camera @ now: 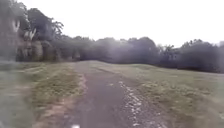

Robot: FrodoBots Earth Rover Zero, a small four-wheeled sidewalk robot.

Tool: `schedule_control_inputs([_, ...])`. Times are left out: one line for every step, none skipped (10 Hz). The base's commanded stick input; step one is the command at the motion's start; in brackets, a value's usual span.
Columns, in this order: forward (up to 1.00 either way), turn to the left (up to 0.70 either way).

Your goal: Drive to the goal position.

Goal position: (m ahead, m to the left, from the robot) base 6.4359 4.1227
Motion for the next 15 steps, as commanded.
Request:
schedule_control_inputs([0.45,0.27])
schedule_control_inputs([0.45,0.27])
schedule_control_inputs([0.45,0.27])
schedule_control_inputs([0.45,0.27])
schedule_control_inputs([0.45,0.27])
schedule_control_inputs([0.45,0.0])
schedule_control_inputs([0.45,0.0])
schedule_control_inputs([0.45,0.0])
schedule_control_inputs([0.45,0.0])
schedule_control_inputs([0.45,0.0])
schedule_control_inputs([0.45,0.0])
schedule_control_inputs([0.45,0.0])
schedule_control_inputs([0.45,0.0])
schedule_control_inputs([0.45,0.0])
schedule_control_inputs([0.45,0.0])
